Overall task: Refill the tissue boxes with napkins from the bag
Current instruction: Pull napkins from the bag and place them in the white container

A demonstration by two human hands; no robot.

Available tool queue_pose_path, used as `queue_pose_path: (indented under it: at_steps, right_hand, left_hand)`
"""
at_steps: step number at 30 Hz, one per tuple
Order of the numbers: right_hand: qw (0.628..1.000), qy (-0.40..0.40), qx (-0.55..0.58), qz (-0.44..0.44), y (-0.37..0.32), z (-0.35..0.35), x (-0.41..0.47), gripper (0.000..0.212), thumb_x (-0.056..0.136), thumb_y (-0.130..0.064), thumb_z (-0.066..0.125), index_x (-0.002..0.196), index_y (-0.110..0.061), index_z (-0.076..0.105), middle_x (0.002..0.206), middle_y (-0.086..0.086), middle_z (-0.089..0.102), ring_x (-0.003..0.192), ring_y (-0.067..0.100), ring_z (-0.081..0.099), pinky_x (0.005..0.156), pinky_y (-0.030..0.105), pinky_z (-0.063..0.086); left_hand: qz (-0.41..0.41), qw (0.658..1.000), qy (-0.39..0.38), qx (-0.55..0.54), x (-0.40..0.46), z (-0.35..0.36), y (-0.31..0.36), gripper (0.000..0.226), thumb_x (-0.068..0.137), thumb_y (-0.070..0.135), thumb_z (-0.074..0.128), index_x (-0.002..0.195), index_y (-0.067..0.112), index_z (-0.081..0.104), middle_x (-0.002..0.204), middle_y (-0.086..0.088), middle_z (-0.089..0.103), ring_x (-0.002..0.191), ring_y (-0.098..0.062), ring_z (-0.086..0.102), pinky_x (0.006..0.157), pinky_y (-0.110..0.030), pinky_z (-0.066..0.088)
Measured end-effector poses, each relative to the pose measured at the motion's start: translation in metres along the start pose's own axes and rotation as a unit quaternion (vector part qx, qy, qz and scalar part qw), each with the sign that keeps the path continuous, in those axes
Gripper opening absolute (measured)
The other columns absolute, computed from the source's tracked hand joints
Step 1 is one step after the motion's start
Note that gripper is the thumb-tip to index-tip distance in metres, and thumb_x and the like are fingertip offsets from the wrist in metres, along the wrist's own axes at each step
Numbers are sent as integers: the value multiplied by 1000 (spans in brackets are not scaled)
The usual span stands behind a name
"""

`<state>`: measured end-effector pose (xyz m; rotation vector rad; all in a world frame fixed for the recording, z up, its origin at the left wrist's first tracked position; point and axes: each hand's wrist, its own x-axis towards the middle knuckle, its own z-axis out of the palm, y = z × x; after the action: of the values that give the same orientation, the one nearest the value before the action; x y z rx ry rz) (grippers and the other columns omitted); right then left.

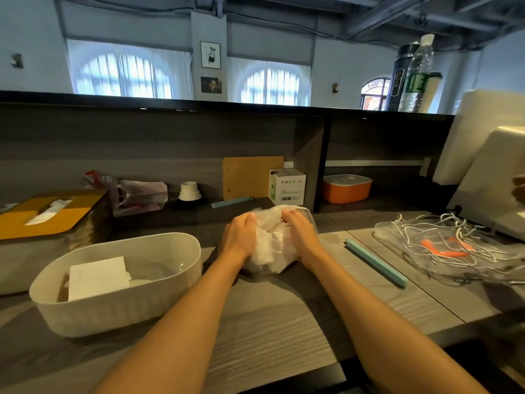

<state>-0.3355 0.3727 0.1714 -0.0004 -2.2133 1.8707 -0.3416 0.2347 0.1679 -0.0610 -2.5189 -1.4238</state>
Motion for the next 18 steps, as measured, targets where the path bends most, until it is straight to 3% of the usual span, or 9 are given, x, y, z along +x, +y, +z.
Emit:
queue_pose_path:
  at_steps: [3, 7, 11, 13, 18]
  right_hand:
    - [1000, 23, -14, -12, 1, -1, 3, 29, 102, -25, 45, 122, -8, 58, 121, 3, 55, 106, 13, 50, 85, 25, 42]
    - [997, 40, -54, -35, 5, 3, 5, 22, 97, -27, 55, 105, -7, 60, 90, -2, 56, 81, 9, 52, 65, 21, 40]
    - [991, 56, -89, -79, 9, 4, 3, 8, 91, -20, 63, 94, -13, 63, 87, -6, 62, 85, 13, 60, 74, 30, 52]
    - [990, 66, -84, -91, 7, 0, 3, 12, 86, -18, 69, 98, -15, 69, 92, -8, 66, 89, 11, 63, 82, 35, 56]
    - [985, 76, -55, -142, -10, -12, -4, 13, 80, -16, 79, 86, -19, 69, 87, 0, 69, 82, 12, 65, 73, 25, 55]
  left_hand:
    - [1, 999, -5, -44, -3, 0, 4, 40, 106, 32, 28, 120, 17, 62, 112, -4, 59, 100, -19, 53, 81, -32, 39]
    - [-23, 996, -20, -83, -3, -2, 7, 40, 106, 32, 28, 123, 17, 61, 111, -5, 60, 100, -21, 55, 79, -32, 40]
    - [-33, 994, 1, -104, -4, 0, 4, 36, 106, 33, 30, 103, 17, 62, 94, -2, 59, 85, -15, 55, 62, -27, 40]
    - [-28, 993, 30, -108, -4, 3, 3, 37, 106, 32, 31, 94, 15, 62, 89, -2, 59, 78, -12, 53, 60, -26, 39]
    - [-3, 993, 113, -27, -4, 9, 2, 41, 107, 34, 28, 81, 20, 56, 87, -3, 60, 77, -12, 54, 63, -27, 39]
